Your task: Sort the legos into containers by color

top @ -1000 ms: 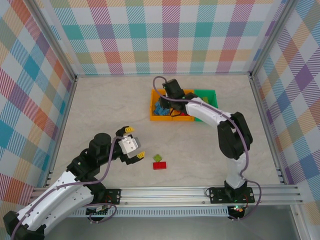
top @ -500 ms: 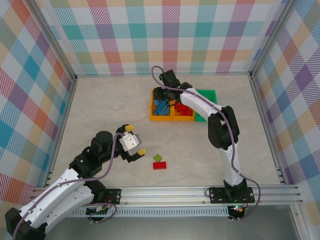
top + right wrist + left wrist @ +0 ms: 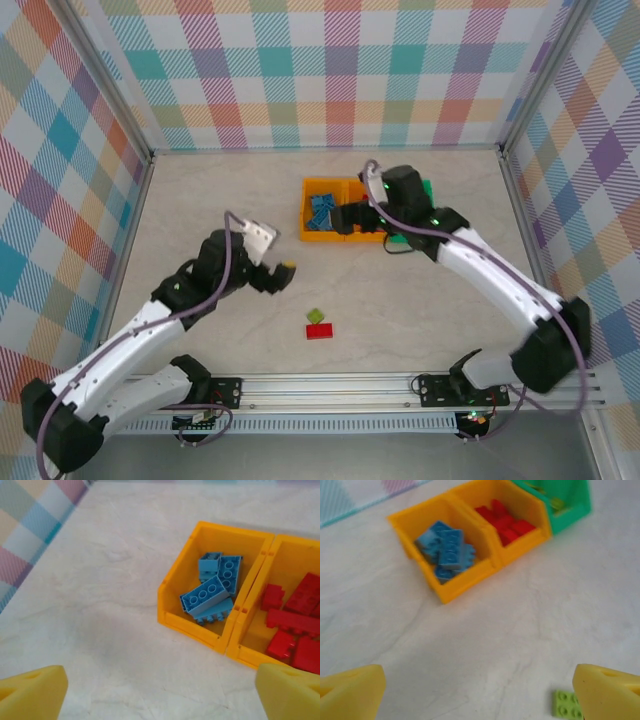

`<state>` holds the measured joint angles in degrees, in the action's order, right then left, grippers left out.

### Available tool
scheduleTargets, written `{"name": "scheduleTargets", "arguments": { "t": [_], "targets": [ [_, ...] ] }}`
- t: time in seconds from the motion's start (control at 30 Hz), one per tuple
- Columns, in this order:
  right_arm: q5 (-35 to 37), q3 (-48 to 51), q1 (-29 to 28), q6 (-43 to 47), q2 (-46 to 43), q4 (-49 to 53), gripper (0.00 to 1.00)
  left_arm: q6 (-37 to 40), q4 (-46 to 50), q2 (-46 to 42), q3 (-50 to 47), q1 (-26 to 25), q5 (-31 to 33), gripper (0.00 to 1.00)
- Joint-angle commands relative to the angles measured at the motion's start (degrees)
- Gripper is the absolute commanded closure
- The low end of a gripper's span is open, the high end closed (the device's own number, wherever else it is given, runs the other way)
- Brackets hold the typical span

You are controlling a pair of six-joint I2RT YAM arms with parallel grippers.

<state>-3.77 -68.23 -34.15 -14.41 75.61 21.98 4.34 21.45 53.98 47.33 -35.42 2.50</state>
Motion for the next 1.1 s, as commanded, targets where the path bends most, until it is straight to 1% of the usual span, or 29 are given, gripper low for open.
{"name": "scheduleTargets", "arguments": {
  "t": [0.0, 0.07, 0.13, 0.2, 0.27, 0.33, 0.43, 0.53, 0.63, 0.73, 0.8, 0.9, 1.0, 1.07],
  "targets": [
    [-0.7, 7.5, -0.1, 2.5, -8.3, 3.3, 0.00, -24.2, 12.2, 6.0, 7.4, 0.4, 10.2, 0.06],
    [-0.8, 11.3, 0.0, 1.6, -13.8, 6.0, 0.00, -31.4, 14.6, 9.8, 9.6, 0.0, 8.2, 0.07],
    [-1.7, 15.1, 0.0, -0.6, -18.9, 7.9, 0.00, -40.2, 17.6, 14.0, 11.6, -1.2, 6.1, 0.12],
    [-2.1, 18.2, 0.0, -3.3, -22.5, 9.1, 0.00, -43.8, 18.2, 17.7, 12.4, -3.5, 1.4, 0.13],
    [-2.4, 20.8, -0.1, -5.9, -25.1, 9.7, 0.00, -46.7, 18.4, 20.9, 12.7, -7.6, 0.6, 0.13],
    [-2.7, 22.5, 0.0, -7.8, -26.7, 9.9, 0.00, -50.1, 19.5, 24.3, 13.1, -11.3, 0.5, 0.15],
    [-2.6, 23.5, 0.0, -9.2, -27.2, 9.8, 0.00, -56.7, 21.3, 28.7, 12.4, -13.8, -1.3, 0.22],
    [-2.8, 23.3, 0.0, -9.1, -26.4, 9.9, 0.00, -61.8, 18.5, 30.9, 9.5, -15.5, -4.7, 0.24],
    [-2.3, 23.2, 0.0, -9.5, -25.4, 9.8, 0.00, -64.8, 12.8, 32.3, 6.4, -16.0, -8.2, 0.24],
    [-2.7, 23.1, 0.0, -10.1, -25.0, 9.7, 0.00, -65.0, 8.5, 34.5, 5.0, -16.1, -10.8, 0.24],
    [-2.9, 23.2, 0.0, -10.5, -25.2, 9.5, 0.00, -65.2, 5.5, 35.6, 4.3, -16.0, -11.2, 0.23],
    [-2.7, 23.7, 0.0, -11.0, -25.9, 9.5, 0.00, -65.5, 4.2, 37.5, 4.0, -16.0, -10.6, 0.23],
    [-2.5, 24.2, 0.0, -11.6, -26.6, 9.7, 0.00, -65.7, 3.4, 39.7, 4.3, -16.0, -11.7, 0.22],
    [-2.4, 24.3, 0.0, -11.9, -27.0, 9.8, 0.00, -66.4, 4.0, 40.4, 3.8, -16.0, -11.6, 0.26]
  ]
}}
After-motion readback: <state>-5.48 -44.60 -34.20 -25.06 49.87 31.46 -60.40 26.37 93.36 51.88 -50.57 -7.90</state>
